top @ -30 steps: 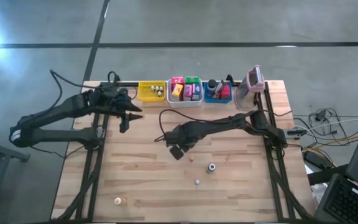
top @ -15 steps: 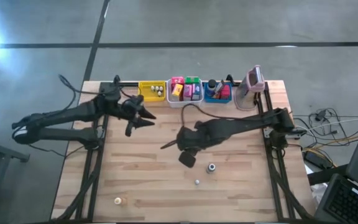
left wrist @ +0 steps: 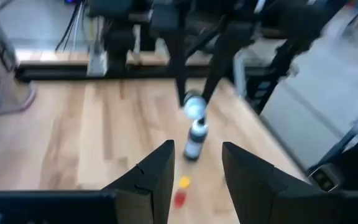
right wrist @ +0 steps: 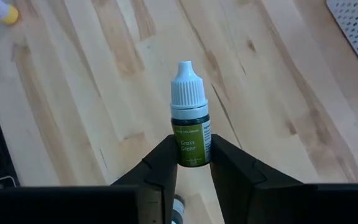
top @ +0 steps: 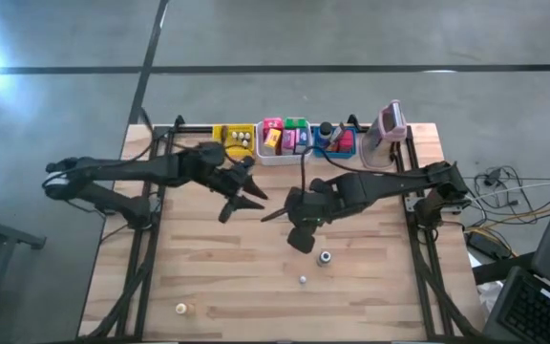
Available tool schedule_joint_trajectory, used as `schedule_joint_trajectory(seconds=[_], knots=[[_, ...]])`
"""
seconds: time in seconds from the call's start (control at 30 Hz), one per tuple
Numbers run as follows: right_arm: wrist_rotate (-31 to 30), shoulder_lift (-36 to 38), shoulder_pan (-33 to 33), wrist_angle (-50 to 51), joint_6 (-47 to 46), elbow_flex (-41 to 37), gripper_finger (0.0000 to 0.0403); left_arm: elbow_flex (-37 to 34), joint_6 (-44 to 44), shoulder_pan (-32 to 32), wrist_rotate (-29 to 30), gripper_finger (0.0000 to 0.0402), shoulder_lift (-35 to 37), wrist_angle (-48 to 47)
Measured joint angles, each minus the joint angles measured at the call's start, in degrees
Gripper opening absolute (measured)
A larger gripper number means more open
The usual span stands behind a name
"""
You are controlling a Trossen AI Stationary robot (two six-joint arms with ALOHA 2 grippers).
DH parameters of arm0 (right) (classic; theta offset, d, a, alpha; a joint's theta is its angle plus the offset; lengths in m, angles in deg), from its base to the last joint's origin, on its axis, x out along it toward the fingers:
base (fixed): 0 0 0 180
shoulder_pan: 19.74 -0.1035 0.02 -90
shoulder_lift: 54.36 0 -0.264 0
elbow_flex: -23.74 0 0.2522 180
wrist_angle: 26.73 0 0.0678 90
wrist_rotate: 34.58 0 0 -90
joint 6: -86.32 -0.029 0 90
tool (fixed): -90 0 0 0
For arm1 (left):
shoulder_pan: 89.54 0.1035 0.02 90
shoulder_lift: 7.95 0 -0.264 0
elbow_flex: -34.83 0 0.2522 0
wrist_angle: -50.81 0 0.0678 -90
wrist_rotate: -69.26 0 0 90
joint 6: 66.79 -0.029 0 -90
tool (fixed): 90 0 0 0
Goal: Pick & Place Kitchen Items
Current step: Put the green food coloring bottle into the yellow basket
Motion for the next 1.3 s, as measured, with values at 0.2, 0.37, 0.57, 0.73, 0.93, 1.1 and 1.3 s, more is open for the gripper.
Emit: schedule_joint_trajectory(seconds=[0.2,0.37,0.57,0.73,0.93,1.1,1.3], knots=[[0.36,0.0,-0.01,1.11,0.02,0.0,0.0068,7.63,-2.14,-0.34,1.42,0.014,-5.58,-7.23],[0.33,0.0,0.01,1.19,0.02,0.09,0.0075,9.05,-4.02,-1.51,1.59,0.0155,-8.78,-8.74],[0.31,0.0,0.01,1.99,0.0,0.09,0.0087,9.05,-4.73,-2.03,1.37,0.0217,-8.88,-7.3],[-0.29,0.0,0.01,1.96,0.23,0.15,0.0071,8.95,-6.01,-2.9,1.8,0.0238,-10.07,-2.73],[-1.65,0.07,0.1,1.94,0.22,0.15,0.0076,9.01,-6.17,-3.77,1.83,0.0234,-12.31,-1.32],[-1.69,0.07,0.47,1.92,0.24,0.15,0.0088,9.03,-5.09,-3.77,1.85,0.0234,-13.03,1.91],[-1.82,0.11,0.82,1.92,0.71,0.15,0.007,9.14,-5.09,-3.77,1.83,0.0234,-14.2,3.04]])
